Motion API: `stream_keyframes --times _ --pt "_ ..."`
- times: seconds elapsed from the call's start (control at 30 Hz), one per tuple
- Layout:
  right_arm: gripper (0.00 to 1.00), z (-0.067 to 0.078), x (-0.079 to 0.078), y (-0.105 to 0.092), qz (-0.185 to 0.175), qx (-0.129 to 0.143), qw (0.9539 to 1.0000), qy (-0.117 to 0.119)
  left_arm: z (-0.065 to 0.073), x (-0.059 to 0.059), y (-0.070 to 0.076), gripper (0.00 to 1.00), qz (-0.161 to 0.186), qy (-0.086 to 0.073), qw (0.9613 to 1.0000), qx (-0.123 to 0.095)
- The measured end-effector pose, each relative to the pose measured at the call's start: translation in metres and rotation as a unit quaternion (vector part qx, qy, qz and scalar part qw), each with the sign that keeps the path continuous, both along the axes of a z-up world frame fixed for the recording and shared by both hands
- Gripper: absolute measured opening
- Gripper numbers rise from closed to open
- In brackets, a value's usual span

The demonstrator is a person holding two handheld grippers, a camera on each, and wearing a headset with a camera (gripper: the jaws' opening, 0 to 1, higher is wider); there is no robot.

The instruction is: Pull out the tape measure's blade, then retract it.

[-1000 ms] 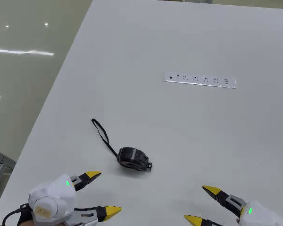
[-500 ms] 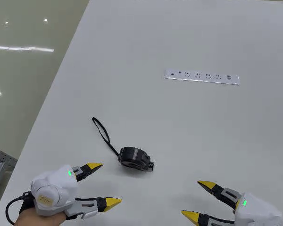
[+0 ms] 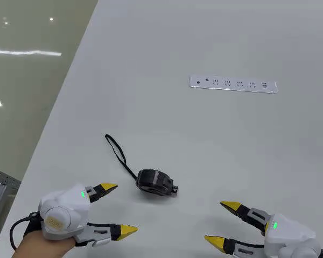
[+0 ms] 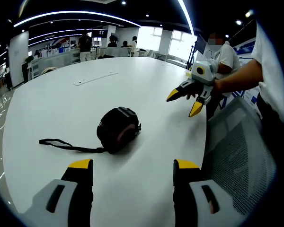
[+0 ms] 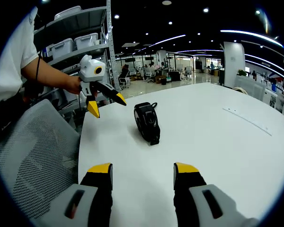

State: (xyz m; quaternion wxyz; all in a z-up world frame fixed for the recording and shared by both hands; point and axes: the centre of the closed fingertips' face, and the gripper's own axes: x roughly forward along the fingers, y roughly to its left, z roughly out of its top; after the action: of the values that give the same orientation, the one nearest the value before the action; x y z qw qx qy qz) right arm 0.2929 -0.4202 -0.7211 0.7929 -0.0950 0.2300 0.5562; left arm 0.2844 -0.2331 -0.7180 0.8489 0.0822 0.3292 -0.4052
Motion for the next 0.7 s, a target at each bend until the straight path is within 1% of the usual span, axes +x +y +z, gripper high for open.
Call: stream_keyframes --times 0.2,0.37,0.43,0.53,0.7 --pt "0.51 -0.004 0.006 0.005 0.006 0.001 1.0000 0.001 0.000 0.006 0.000 0.69 -0.012 0.000 0.9999 0.005" --pt "0.51 -0.007 0.009 0.010 0.013 0.000 0.9999 0.001 -0.002 0.008 -0.001 0.69 -0.027 -0.001 0.9995 0.015" --pt "0.51 -0.008 0.009 0.012 0.016 0.002 0.9999 0.003 -0.002 0.009 0.000 0.68 -0.032 -0.003 0.9993 0.018" --pt "0.51 -0.006 0.010 0.016 0.021 0.005 0.9998 -0.004 -0.003 0.013 -0.001 0.68 -0.034 -0.005 0.9992 0.019" --pt "0.51 -0.010 0.015 0.019 0.025 0.004 0.9997 -0.005 -0.005 0.017 -0.002 0.68 -0.039 -0.005 0.9990 0.021"
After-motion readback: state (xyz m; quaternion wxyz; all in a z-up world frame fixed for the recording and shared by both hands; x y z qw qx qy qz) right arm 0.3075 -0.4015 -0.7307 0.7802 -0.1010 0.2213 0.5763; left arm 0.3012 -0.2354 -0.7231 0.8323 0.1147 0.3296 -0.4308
